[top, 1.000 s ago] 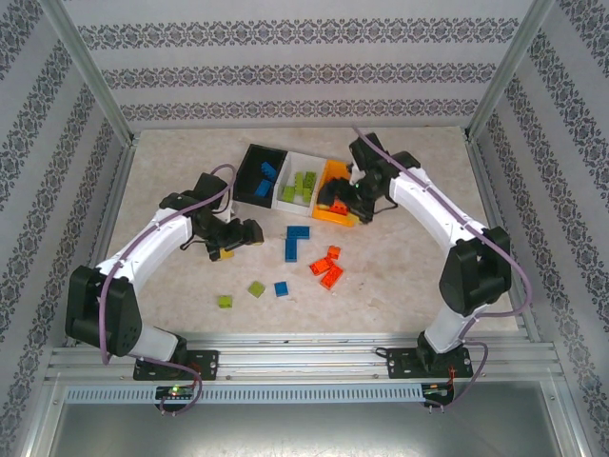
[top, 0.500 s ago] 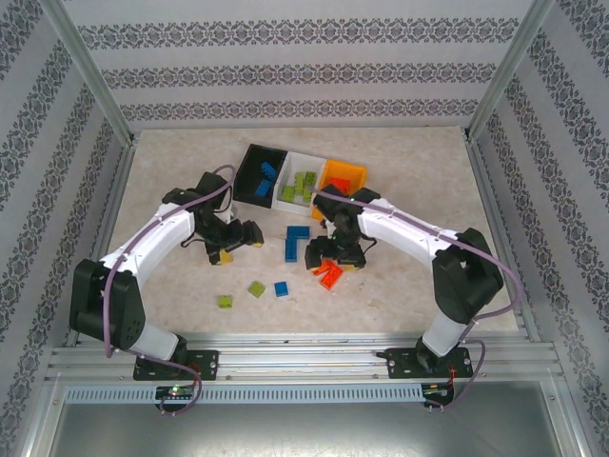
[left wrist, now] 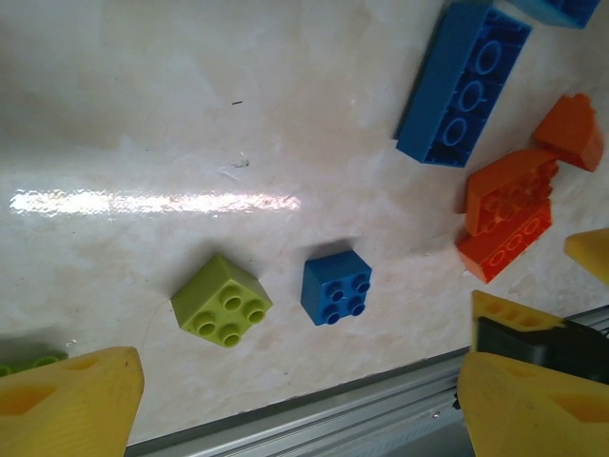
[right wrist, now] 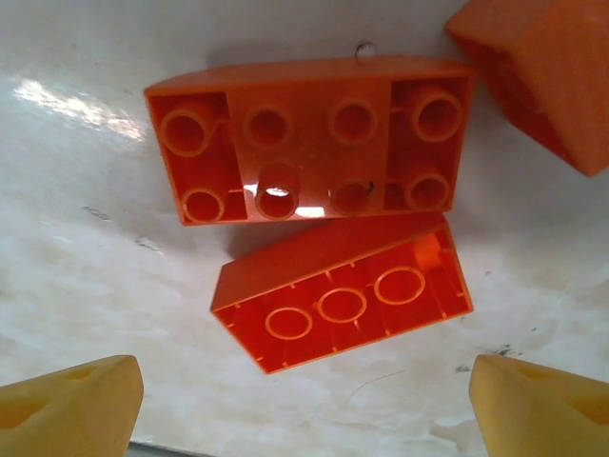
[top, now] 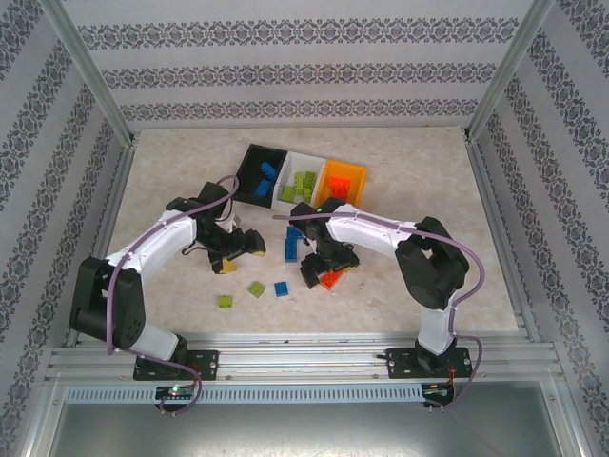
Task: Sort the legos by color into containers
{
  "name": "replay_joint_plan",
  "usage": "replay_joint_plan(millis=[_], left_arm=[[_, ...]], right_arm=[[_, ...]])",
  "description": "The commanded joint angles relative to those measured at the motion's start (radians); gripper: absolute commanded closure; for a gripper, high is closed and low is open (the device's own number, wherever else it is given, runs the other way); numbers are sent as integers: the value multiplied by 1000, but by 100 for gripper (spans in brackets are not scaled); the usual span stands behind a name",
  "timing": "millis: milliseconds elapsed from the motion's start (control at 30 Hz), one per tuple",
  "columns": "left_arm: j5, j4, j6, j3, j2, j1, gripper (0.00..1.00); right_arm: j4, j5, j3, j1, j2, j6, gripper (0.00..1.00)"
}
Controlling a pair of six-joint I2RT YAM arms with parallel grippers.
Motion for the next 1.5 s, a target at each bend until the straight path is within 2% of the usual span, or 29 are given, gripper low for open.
replay_joint_plan(millis=[0, 100, 300, 500, 567, 700, 833, 933, 1033, 1267, 1467], left_arm=[[-19, -21, -33, 3, -84, -8, 13], [-53, -58, -37, -7, -95, -9, 13], [-66, -7, -128, -80, -183, -11, 13], [-50, 27, -96, -56, -94, -10, 13], [-34, 26, -89, -28, -59, -10, 13], [-46, 45, -78, -2, -26, -11, 12], [-12, 90, -105, -12, -4, -11, 12], [-4, 67, -73, 27, 45, -10, 12], [-2, 49, -50, 59, 75, -10, 12], [-38, 36, -46, 37, 18, -8, 12], [-56, -17, -21, 44, -7, -4, 12]], right_arm=[[-18, 113, 13, -2, 12, -78, 11], [10, 119, -3, -8, 36, -96, 12], [64, 84, -44, -8, 66, -129, 16], [98, 78, -39, -30, 104, -132, 25], [82, 79, -25, -34, 106, -115, 31], [115, 28, -47, -33, 68, -93, 48], [75, 33, -45, -30, 44, -72, 66], [77, 22, -53, -30, -13, -45, 77], [67, -2, -41, -36, -48, -15, 83], [63, -91, 128, -88, -62, 29, 83], [284, -302, 307, -191, 43, 233, 81]])
